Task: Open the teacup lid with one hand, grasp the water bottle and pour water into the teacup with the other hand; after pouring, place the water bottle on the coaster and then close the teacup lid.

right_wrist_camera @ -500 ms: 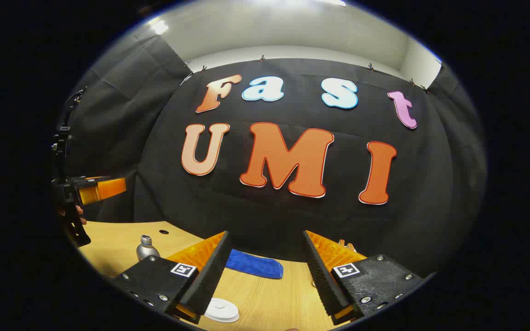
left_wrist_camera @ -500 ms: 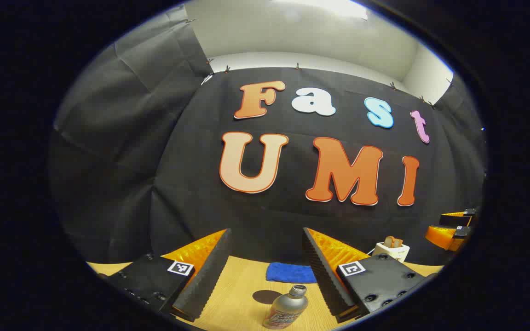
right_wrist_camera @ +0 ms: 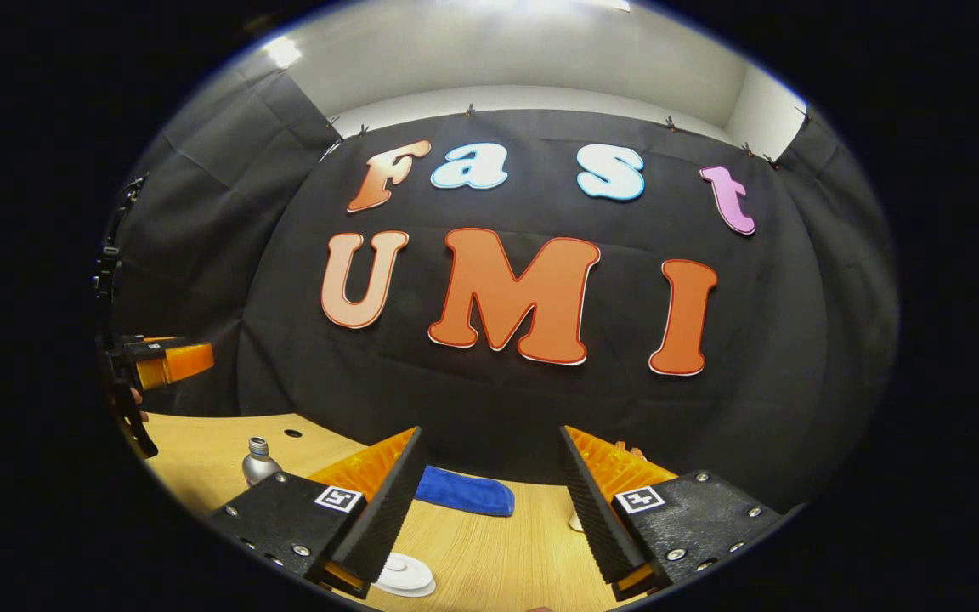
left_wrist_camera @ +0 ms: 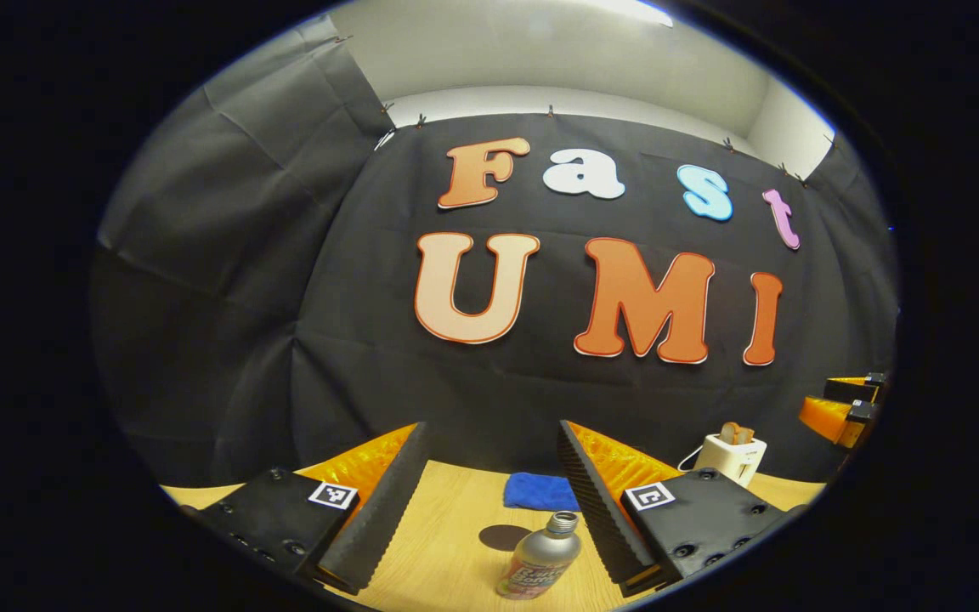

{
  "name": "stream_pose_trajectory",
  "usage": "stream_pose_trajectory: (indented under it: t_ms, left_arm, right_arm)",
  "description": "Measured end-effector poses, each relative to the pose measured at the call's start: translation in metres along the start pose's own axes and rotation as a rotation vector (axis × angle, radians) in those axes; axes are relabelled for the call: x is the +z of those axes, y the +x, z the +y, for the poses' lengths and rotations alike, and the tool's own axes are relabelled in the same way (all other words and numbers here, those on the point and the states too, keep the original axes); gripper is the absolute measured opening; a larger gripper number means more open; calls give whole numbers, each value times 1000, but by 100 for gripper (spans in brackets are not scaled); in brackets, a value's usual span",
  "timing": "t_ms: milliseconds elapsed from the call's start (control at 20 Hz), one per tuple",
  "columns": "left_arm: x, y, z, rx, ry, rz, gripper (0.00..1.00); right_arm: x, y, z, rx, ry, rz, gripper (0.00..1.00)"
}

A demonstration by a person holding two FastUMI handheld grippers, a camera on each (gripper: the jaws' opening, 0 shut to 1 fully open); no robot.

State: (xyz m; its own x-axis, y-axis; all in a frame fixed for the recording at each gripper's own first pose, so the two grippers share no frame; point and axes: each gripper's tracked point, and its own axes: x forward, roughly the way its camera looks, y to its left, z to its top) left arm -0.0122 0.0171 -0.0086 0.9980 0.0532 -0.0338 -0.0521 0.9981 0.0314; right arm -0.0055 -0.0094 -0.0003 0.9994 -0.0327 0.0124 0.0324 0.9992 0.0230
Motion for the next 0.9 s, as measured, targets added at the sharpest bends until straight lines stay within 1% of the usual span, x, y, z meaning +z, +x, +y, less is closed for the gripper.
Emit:
stream_pose_trajectory:
  t_ms: [100,350,400,700,900]
  left_arm:
    - [-7,-2,0,-7,7,21,99]
    - [-9,-5,-3,-16,29,17,97]
    - [-14,-4,-5,-21,32,28,98]
    - [-42,-8,-23,-95,100,83,98]
    - [-70,-12,-36,-135,89,147,97]
  right_arm:
    - [-1,-1,0,-2,7,2,93]
    - [-4,-3,3,-1,-3,-12,93]
    - [-8,-3,6,7,3,-5,93]
    - [-40,-1,16,50,59,49,93]
    - [-60,-5,20,78,84,89,93]
